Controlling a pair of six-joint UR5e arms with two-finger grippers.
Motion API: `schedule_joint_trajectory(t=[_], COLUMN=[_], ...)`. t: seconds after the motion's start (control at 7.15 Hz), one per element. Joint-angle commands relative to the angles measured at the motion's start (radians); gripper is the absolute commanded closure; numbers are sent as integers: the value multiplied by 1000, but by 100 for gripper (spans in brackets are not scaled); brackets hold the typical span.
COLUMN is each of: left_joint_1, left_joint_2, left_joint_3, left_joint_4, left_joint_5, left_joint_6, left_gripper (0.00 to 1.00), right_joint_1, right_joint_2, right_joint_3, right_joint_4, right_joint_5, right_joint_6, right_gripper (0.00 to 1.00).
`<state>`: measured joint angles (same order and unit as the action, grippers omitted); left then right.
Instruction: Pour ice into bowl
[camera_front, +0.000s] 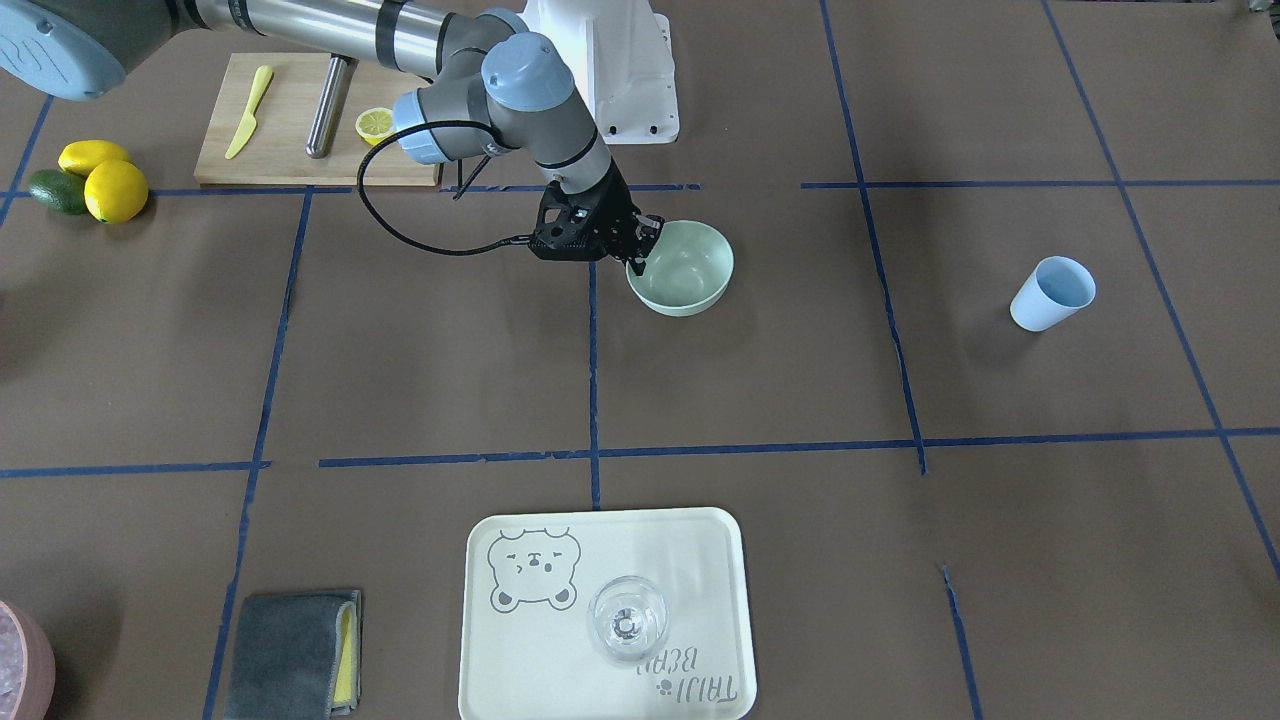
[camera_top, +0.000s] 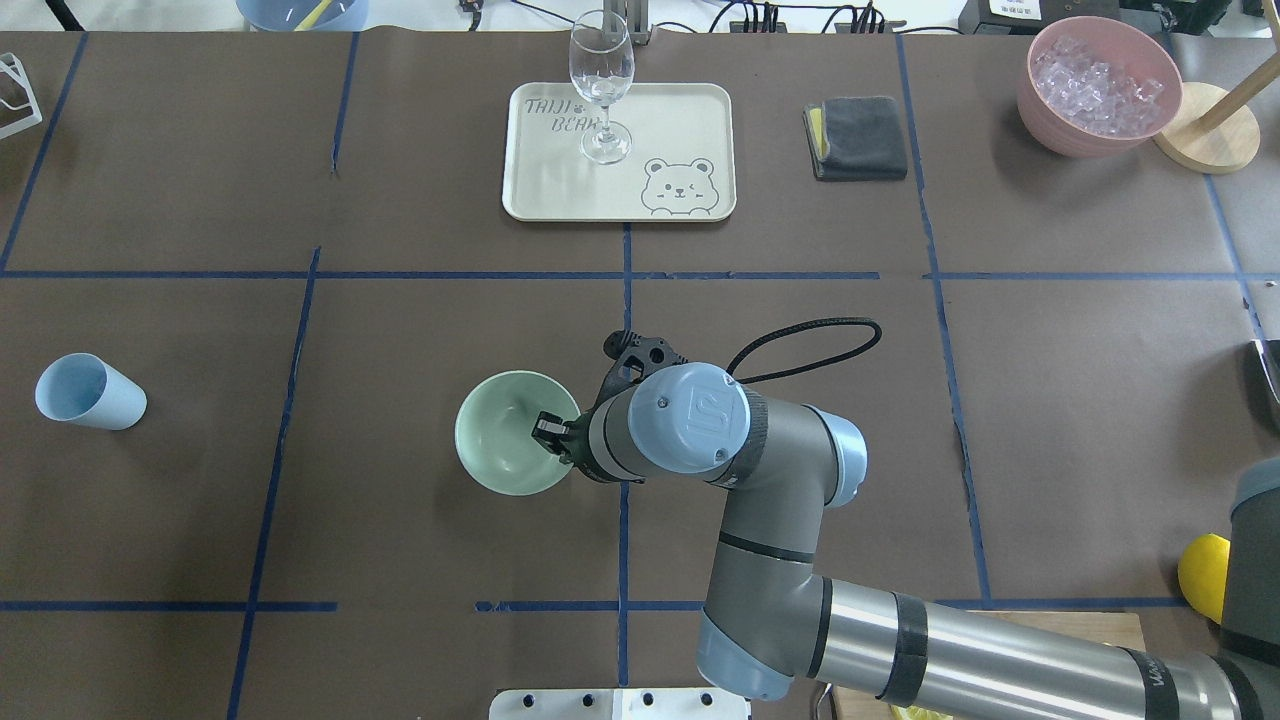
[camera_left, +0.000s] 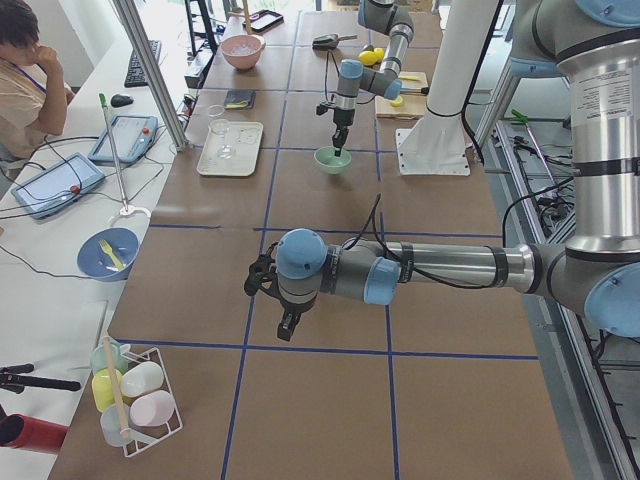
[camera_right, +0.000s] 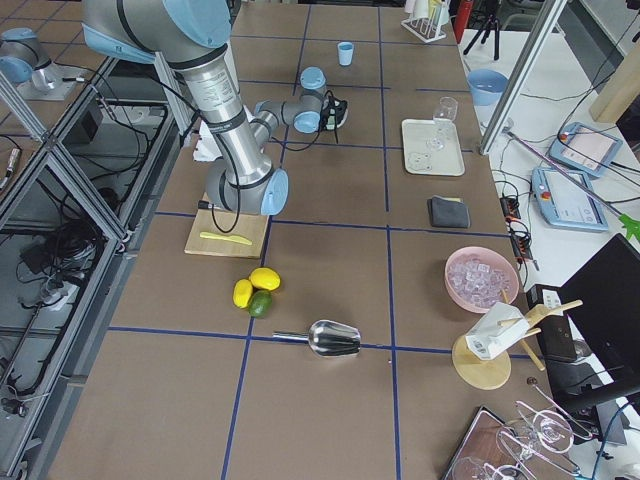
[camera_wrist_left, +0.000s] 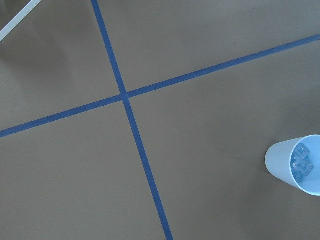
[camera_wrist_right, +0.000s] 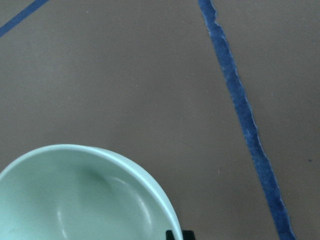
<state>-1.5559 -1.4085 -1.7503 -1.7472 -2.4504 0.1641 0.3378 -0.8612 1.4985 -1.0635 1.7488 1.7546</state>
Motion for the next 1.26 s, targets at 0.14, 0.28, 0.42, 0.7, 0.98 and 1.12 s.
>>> schedule_joint_trajectory(t=[0.14,0.28,0.42,0.7,0.98,1.12], left_joint_1=[0,8,46,112,131,172], left_joint_2=[-1,-1,-3,-3,0,11], left_joint_3=[0,0,-1,-3,0,0], left_joint_4=[-3,-8,-9,-101,-371,-473], left_joint_5=[4,-1,-2,5,123,129], left_joint_6=[0,-2,-2,-32,-337,-515], left_gripper=[0,0,0,0,0,0], right_joint_1=[18,70,142,332,407,427], right_joint_2=[11,-1,-45,-252,-355,-407], right_joint_3=[8,58,133,334,344,347], right_joint_4=[0,-9,-15,-7,-4,-3], right_joint_5=[11,62,171,390,436,437], right_joint_6=[14,14,14,-3,-123,-160], right_gripper=[0,0,0,0,0,0])
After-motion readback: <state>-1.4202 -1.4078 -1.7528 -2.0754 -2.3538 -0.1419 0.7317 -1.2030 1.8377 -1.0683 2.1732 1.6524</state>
